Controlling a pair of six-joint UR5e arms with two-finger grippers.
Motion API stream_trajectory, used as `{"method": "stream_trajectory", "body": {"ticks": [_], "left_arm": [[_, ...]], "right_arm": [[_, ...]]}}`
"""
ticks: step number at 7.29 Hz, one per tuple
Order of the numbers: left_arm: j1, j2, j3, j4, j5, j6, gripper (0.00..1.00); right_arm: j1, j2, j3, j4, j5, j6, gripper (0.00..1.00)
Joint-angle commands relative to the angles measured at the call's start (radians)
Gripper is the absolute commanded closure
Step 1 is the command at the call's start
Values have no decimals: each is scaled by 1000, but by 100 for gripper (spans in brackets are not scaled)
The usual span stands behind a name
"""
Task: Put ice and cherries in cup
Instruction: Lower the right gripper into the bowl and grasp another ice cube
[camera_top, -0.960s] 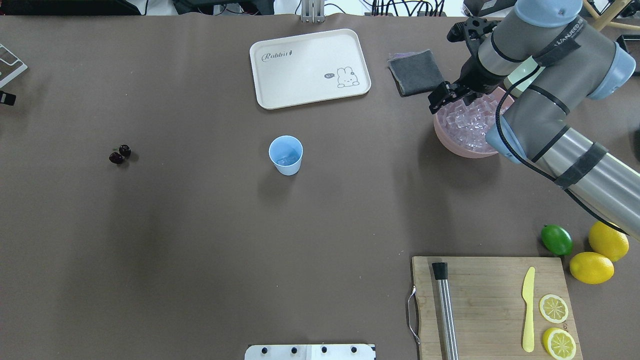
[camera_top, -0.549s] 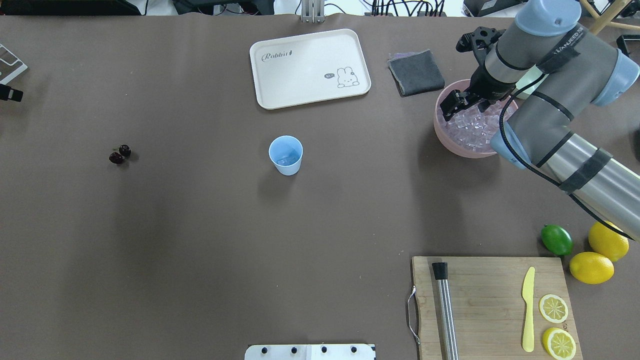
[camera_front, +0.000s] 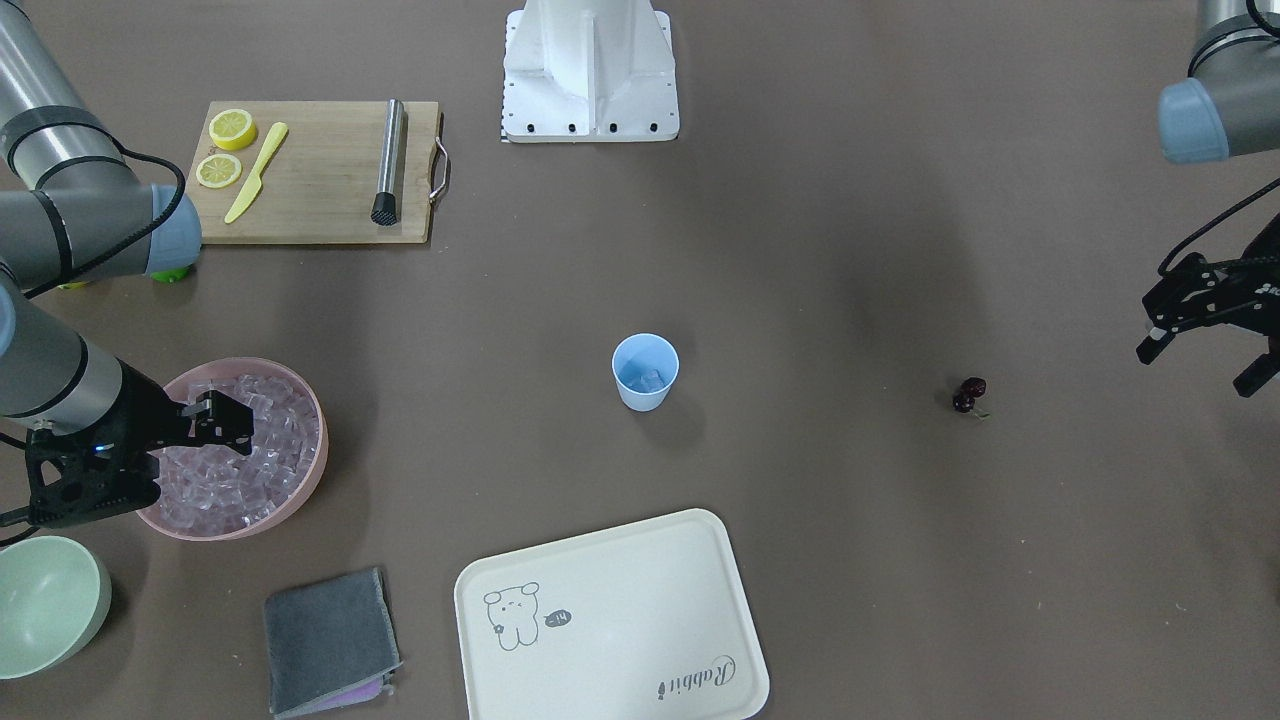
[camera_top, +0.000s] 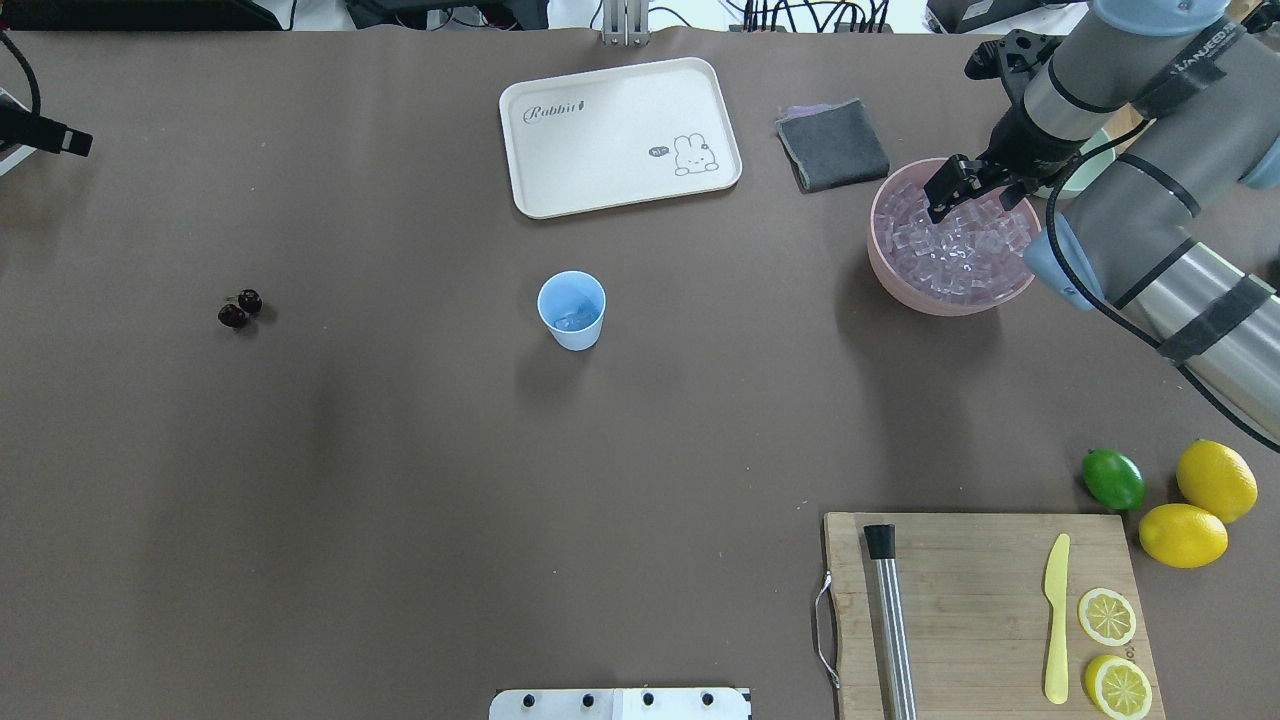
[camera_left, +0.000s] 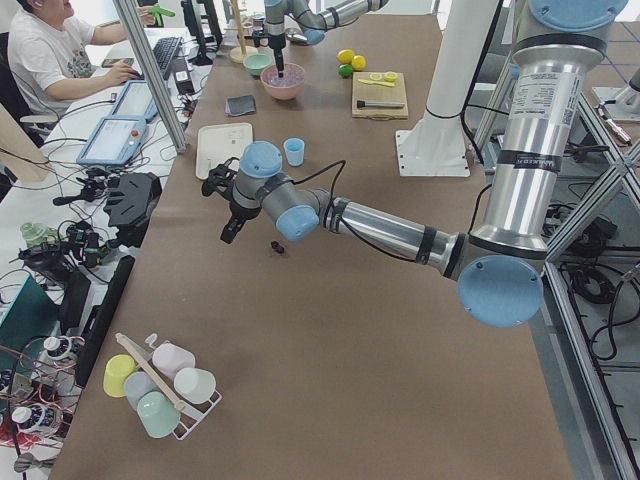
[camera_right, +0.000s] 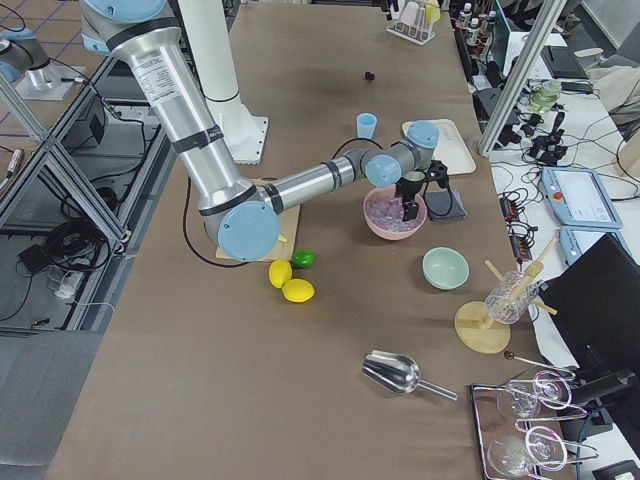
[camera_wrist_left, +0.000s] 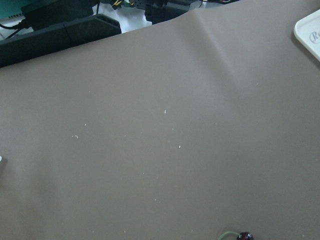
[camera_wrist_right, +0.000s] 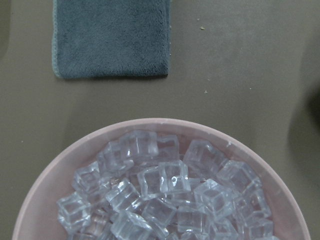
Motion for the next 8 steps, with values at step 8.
{"method": "stream_trajectory", "body": {"ticks": [8], "left_arm": [[33,-36,29,12,11,-2,2]], "right_arm": [[-80,33,-18,5,-70,6,32]]}}
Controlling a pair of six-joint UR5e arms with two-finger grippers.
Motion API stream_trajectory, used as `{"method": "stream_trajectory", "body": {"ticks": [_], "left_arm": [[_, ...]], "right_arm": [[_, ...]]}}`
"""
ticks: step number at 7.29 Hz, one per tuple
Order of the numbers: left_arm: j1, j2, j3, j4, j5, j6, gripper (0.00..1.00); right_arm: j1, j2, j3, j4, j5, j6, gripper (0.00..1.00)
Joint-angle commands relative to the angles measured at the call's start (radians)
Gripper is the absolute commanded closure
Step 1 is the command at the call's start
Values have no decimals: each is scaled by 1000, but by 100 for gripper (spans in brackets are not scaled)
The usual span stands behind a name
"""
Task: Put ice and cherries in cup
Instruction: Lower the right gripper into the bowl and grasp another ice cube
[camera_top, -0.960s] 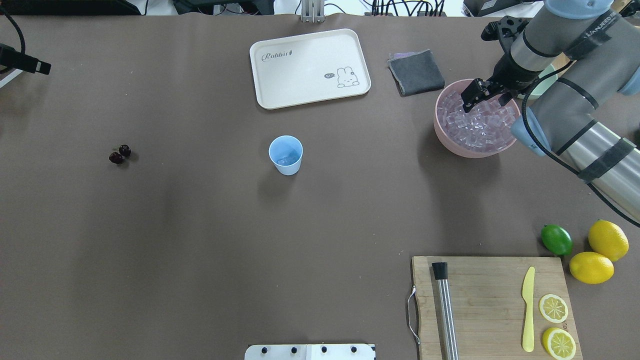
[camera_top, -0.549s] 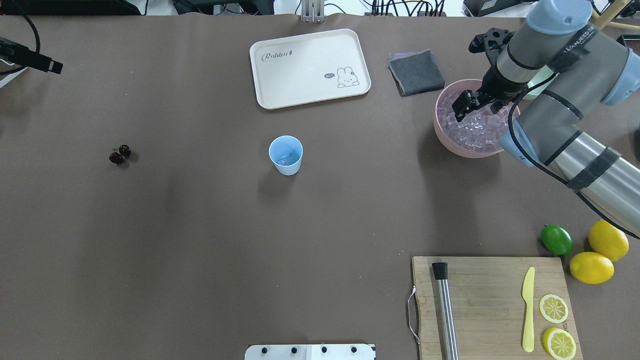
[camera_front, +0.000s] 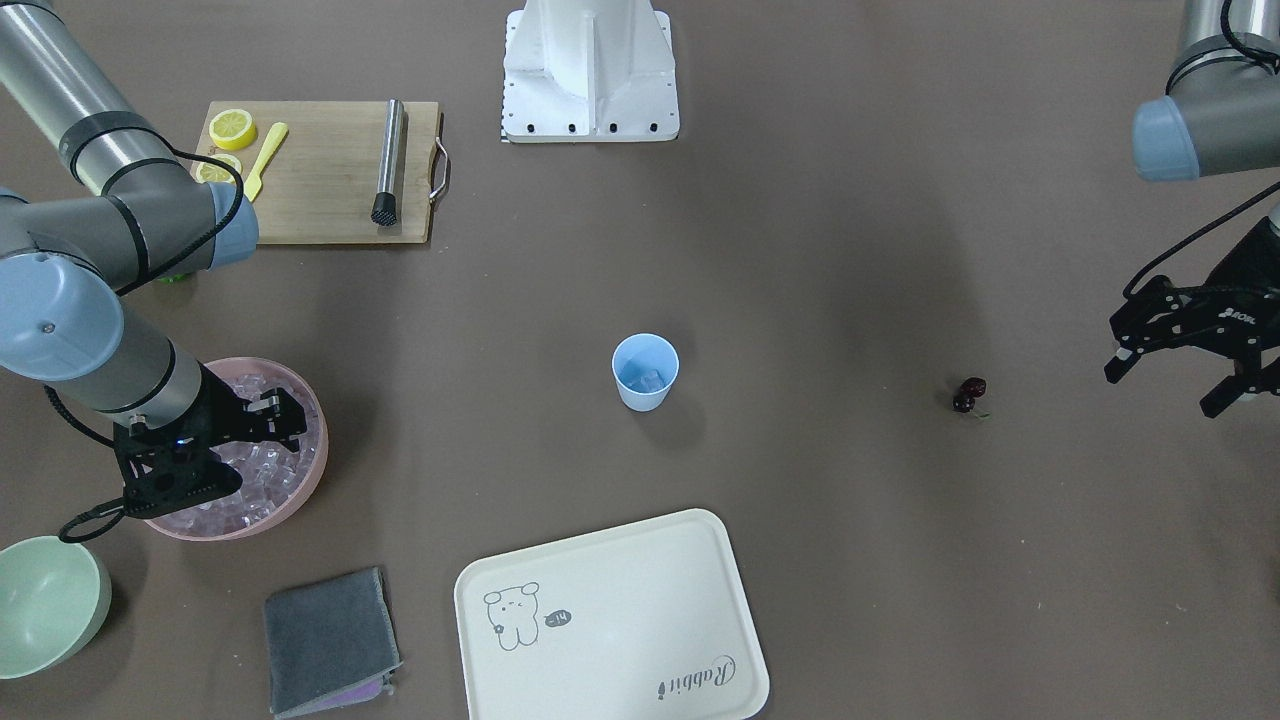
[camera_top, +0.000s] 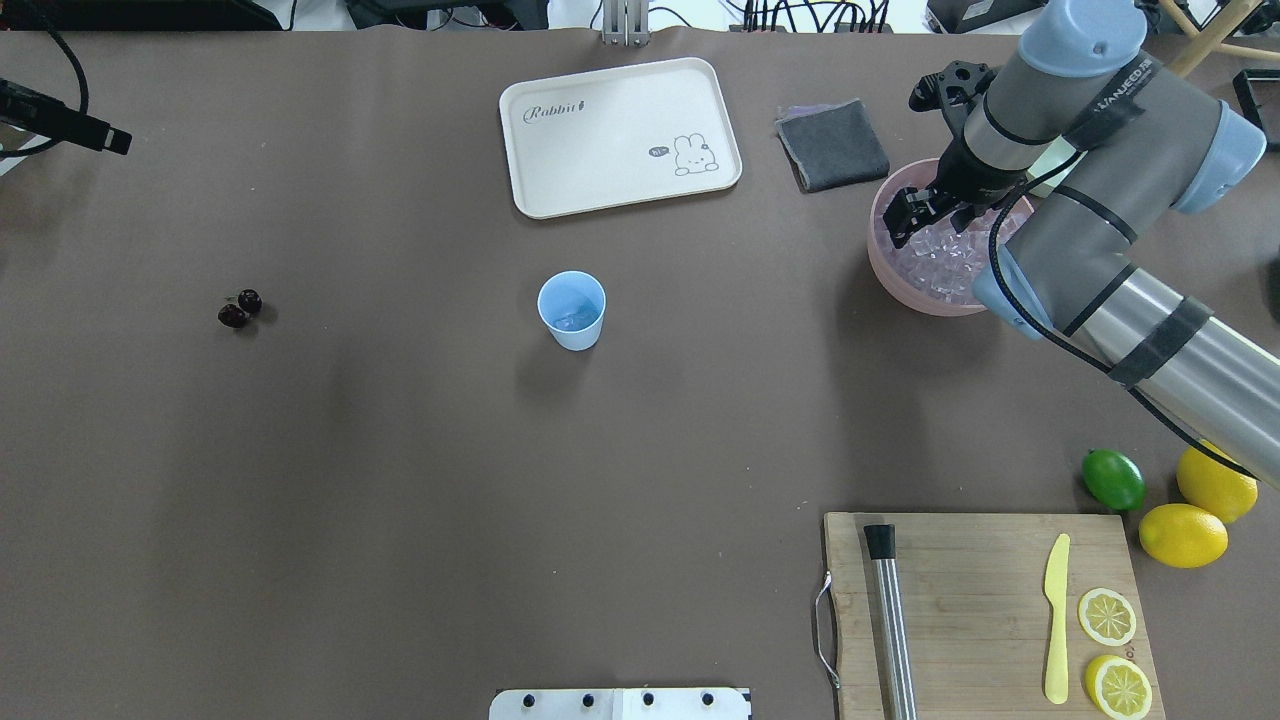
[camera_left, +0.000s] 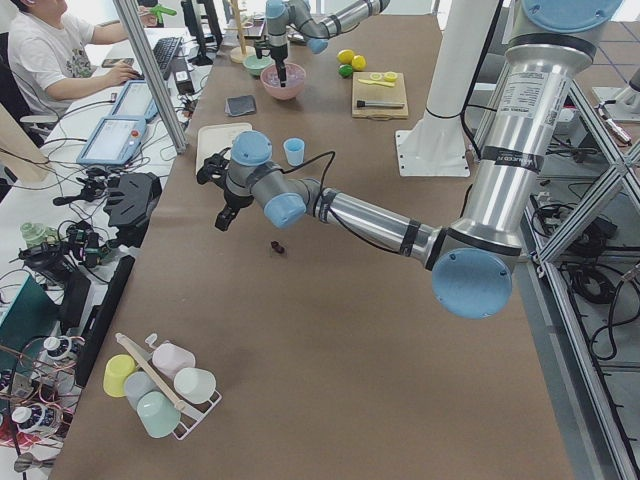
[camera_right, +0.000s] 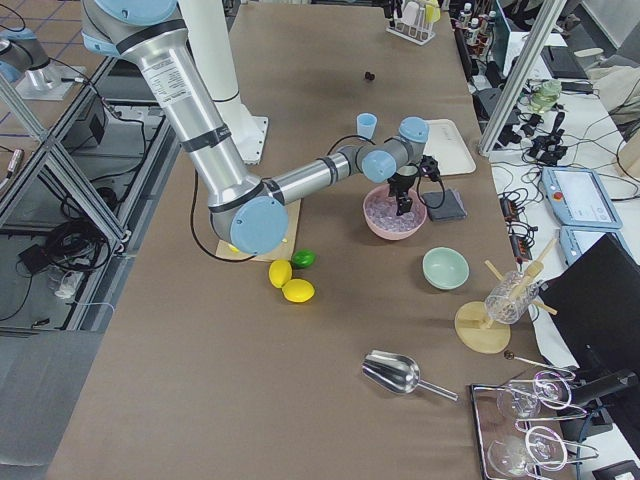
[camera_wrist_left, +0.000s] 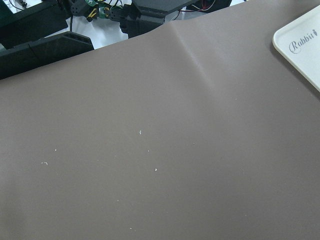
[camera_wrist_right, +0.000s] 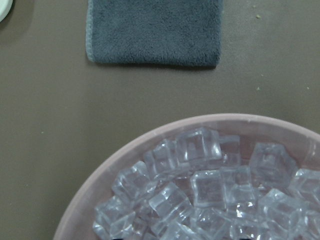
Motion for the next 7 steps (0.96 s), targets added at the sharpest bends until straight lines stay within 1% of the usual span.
{"method": "stream_trajectory", "body": {"ticks": [1,3,4,6,7], "left_arm": [[0,8,-4,-4,0,2,2],[0,8,-1,-7,0,2,2],[2,8,4,-9,0,5,2],[2,8,-1,-7,3,3,2],[3,7,1,-10,1,0,2]], "right_arm": [[2,-2,0,1,0,-6,32],[2,-3,-2,2,-15,-6,33],[2,-10,0,4,-15,-6,35],[-5,6,-43,48,-23,-1,34],[-13,3,-49,66,-23,4,33]]}}
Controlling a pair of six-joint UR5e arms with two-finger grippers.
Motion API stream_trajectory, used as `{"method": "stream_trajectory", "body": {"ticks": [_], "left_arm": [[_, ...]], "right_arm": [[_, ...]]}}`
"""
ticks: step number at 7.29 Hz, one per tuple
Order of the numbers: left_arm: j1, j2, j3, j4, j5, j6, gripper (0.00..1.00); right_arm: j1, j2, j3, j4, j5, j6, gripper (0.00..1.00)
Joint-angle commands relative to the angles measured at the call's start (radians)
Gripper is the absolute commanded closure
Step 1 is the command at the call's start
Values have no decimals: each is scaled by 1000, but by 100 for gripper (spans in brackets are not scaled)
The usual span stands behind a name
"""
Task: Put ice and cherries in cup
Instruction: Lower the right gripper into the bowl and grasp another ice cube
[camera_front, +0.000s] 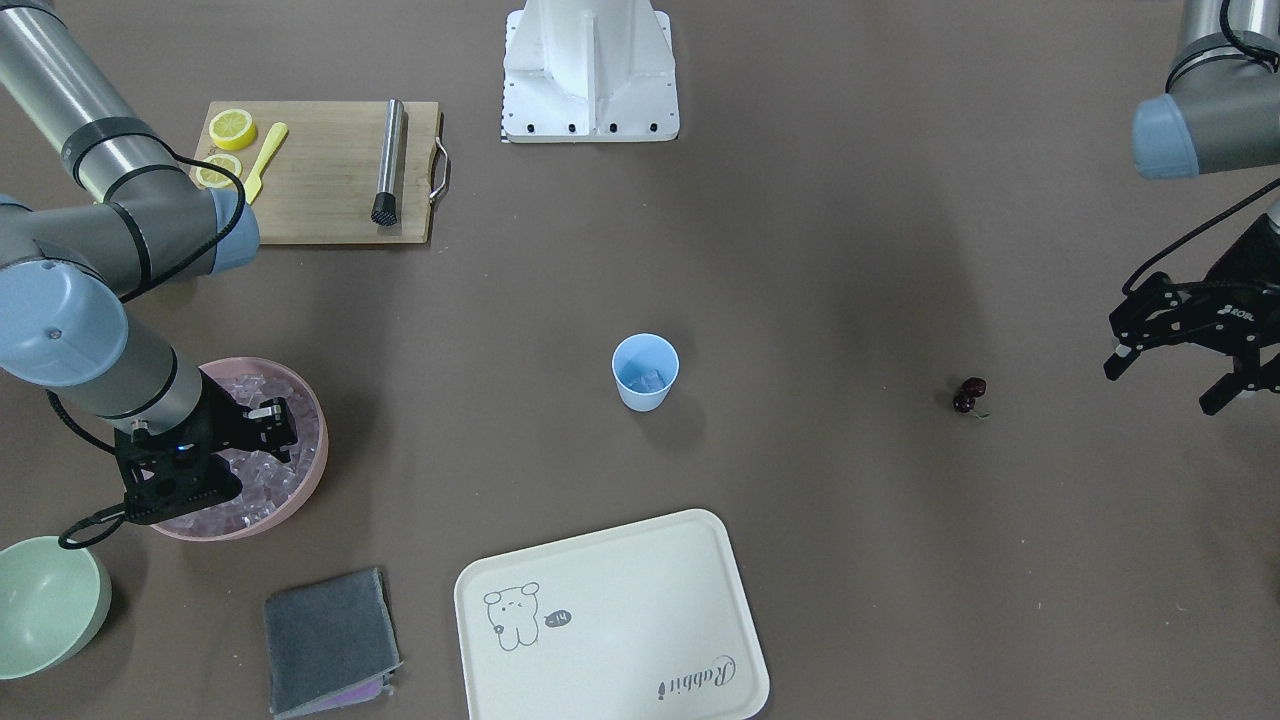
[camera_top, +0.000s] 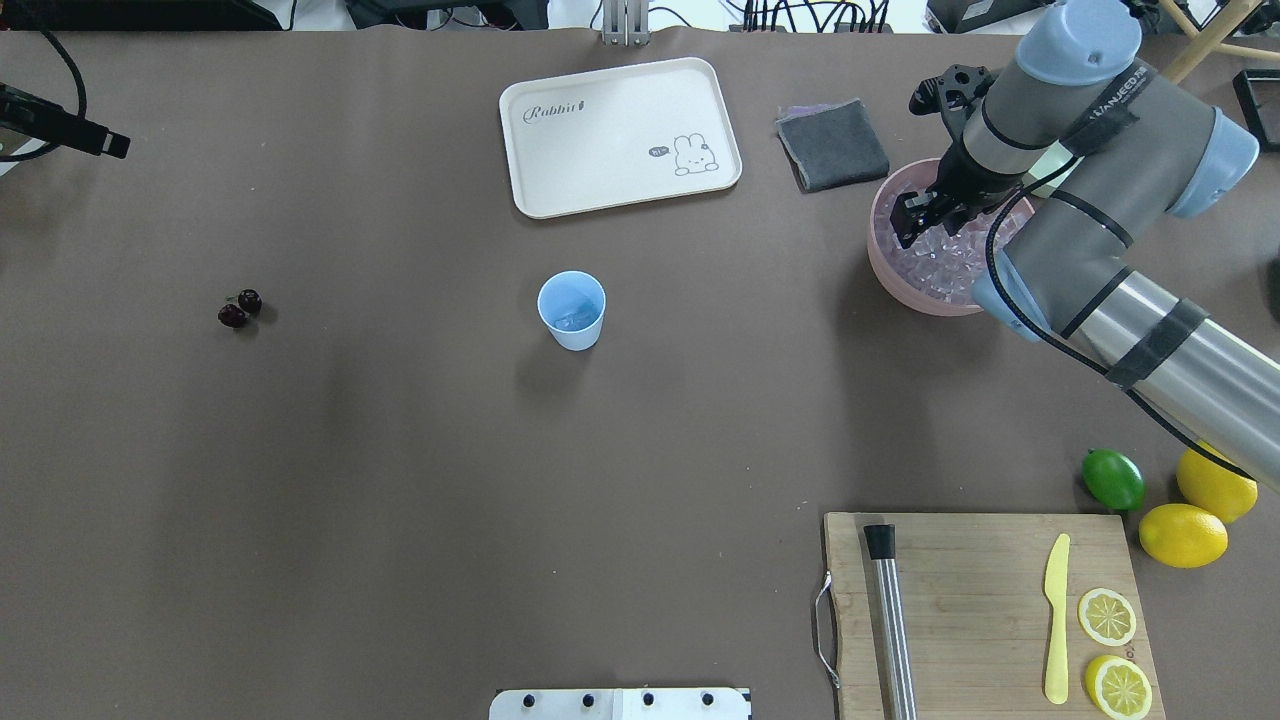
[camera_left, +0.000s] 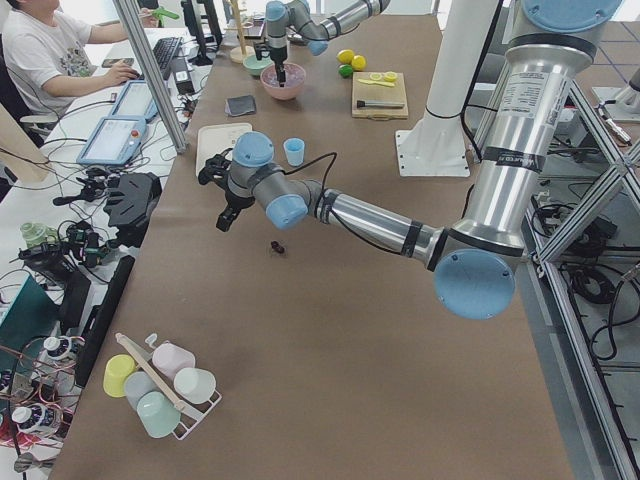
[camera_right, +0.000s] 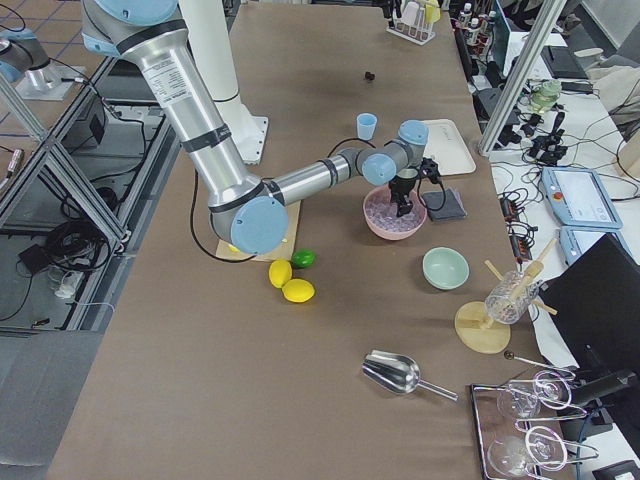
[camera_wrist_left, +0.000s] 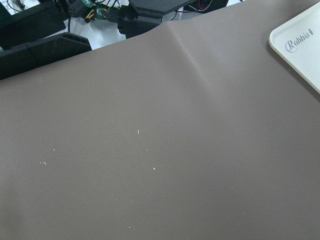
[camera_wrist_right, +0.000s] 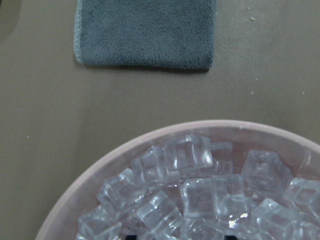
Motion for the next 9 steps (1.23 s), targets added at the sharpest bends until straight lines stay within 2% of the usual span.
{"method": "stream_trajectory", "body": {"ticks": [1,2,3,4,5,6,8,9], "left_arm": [[3,-1,-1,-2,0,-2,2],[4,0,0,-2,0,0,2],[4,0,2,-3,0,1,2],[4,3,-3,-3,0,-2,2],[6,23,-7,-29,0,-3,2],[6,26,3,-43,0,-3,2],[13,26,8,-45,0,0,2],[13,26,5,-45,0,-2,2]], "right_arm": [[-6,-2,-16,26,-2,4,34],[-6,-3,-16,26,-2,4,45],[-6,-6,-11,27,-2,4,61],[-6,-6,-5,27,0,4,71],[-4,-9,12,26,0,6,77],[9,-12,30,18,7,6,90],[84,-17,95,-51,81,-5,99],[101,-5,153,-136,119,-5,100]]}}
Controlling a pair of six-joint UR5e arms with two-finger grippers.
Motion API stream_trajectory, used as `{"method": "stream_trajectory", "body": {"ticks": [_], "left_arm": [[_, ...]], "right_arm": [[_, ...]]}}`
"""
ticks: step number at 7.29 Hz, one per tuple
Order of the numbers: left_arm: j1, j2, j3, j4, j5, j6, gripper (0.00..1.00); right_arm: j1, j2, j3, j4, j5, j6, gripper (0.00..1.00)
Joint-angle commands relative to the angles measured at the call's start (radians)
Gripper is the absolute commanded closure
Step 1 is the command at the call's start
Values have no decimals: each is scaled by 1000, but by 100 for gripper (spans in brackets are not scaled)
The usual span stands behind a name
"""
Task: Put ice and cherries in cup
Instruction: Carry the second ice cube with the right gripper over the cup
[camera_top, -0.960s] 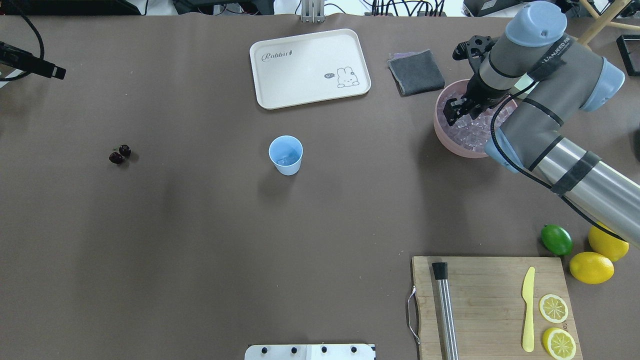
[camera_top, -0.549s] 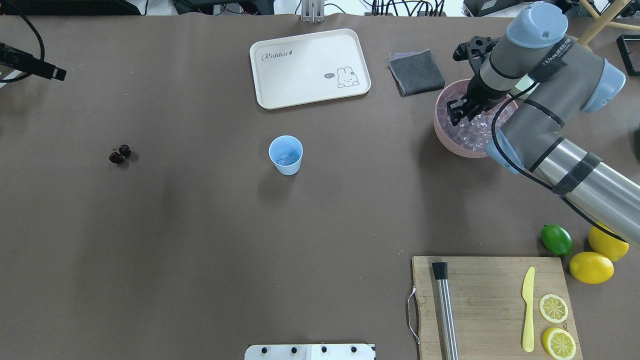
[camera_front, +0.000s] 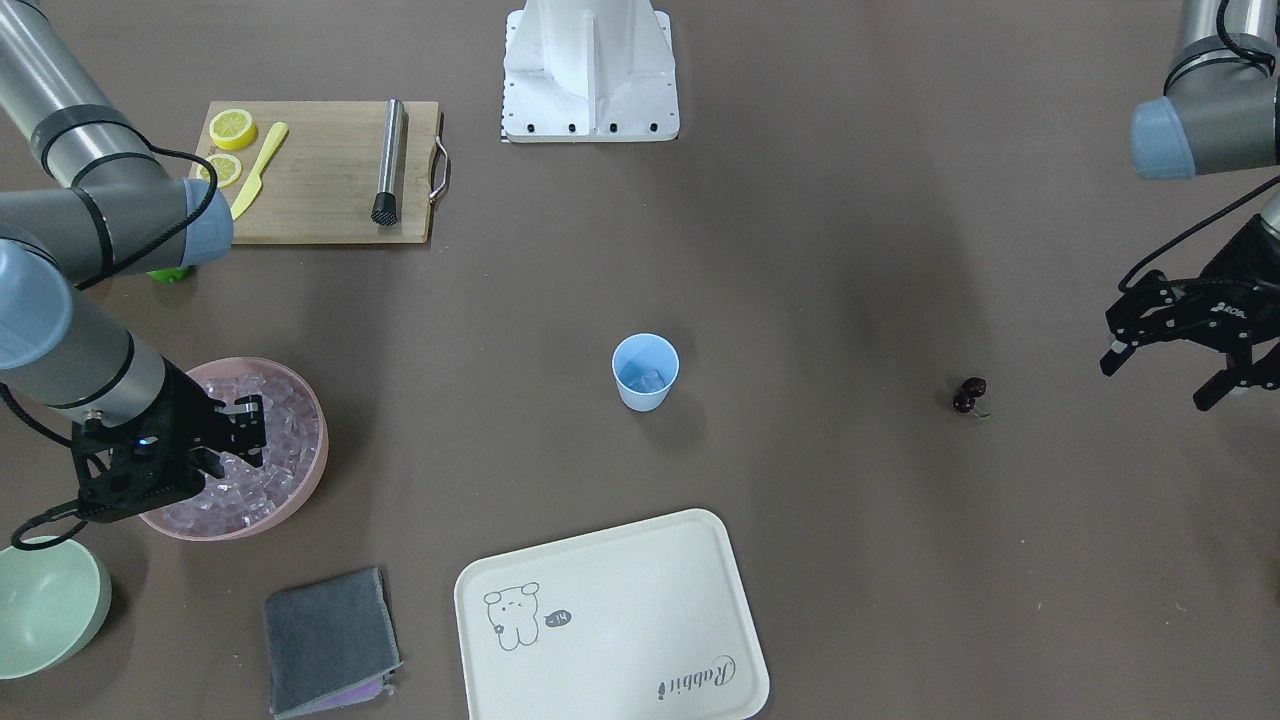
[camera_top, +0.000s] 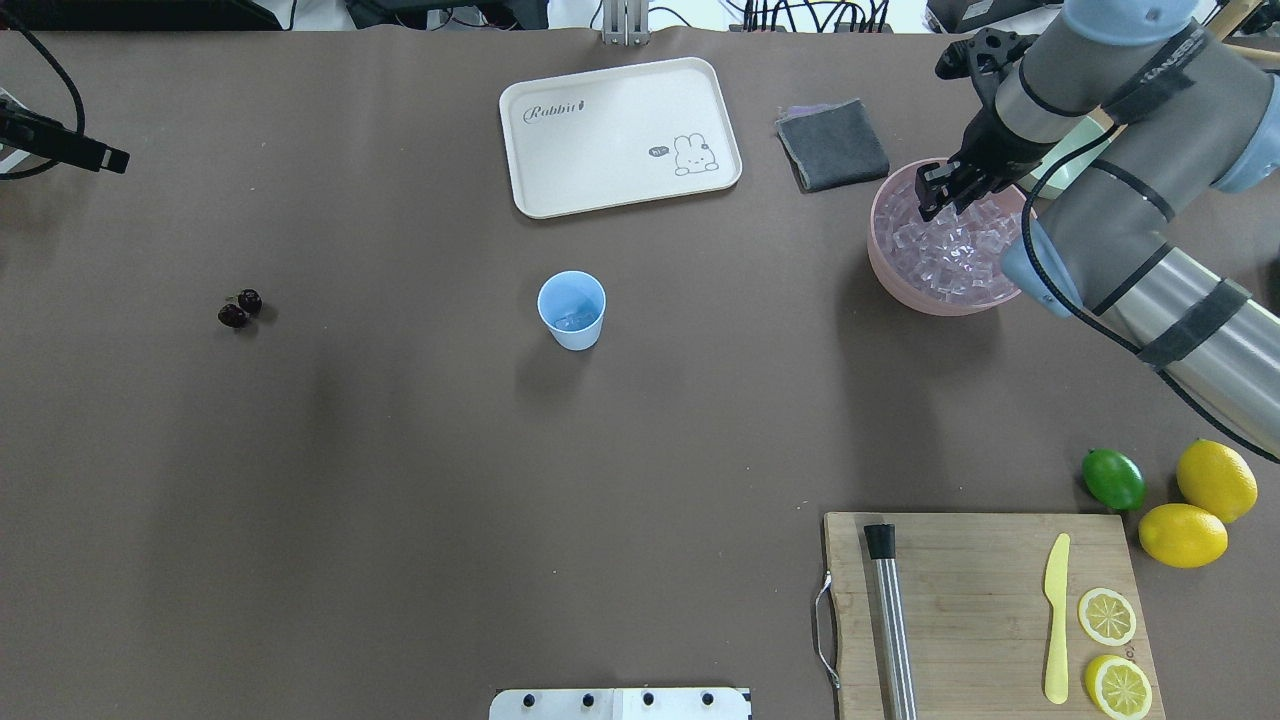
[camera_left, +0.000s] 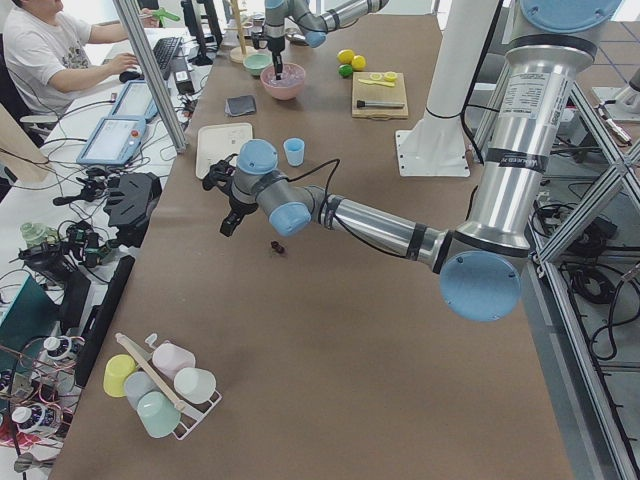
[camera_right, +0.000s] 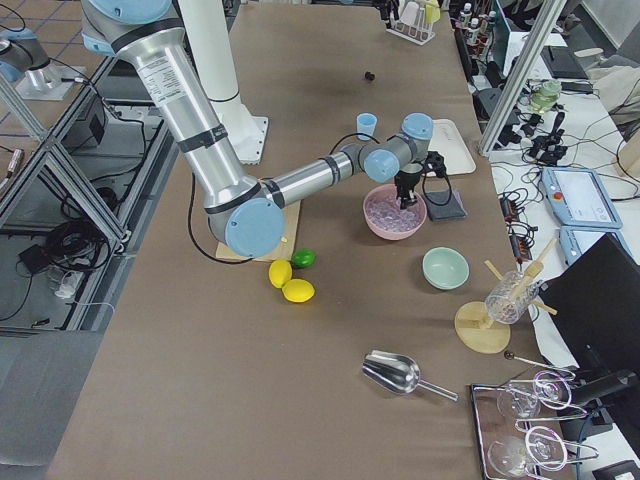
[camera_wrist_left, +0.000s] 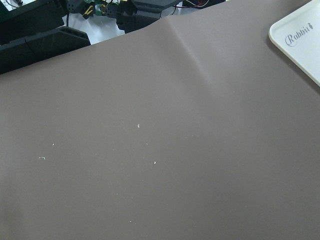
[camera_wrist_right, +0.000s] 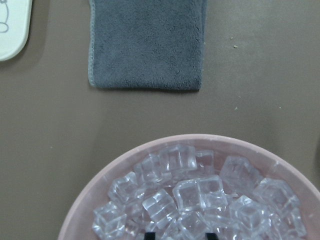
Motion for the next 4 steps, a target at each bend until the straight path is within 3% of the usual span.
{"method": "stream_trajectory", "body": {"ticks": [1,2,4], "left_arm": [[4,1,4,6,0,-4,2],[27,-12,26,9,0,-4,2],[62,-53,79,0,2,-22,2]], "right_arm": [[25,60,88,-147,48,8,100],[-17,148,81,-227,38,38,100],[-117,299,64,-240,-1,294,100]]}}
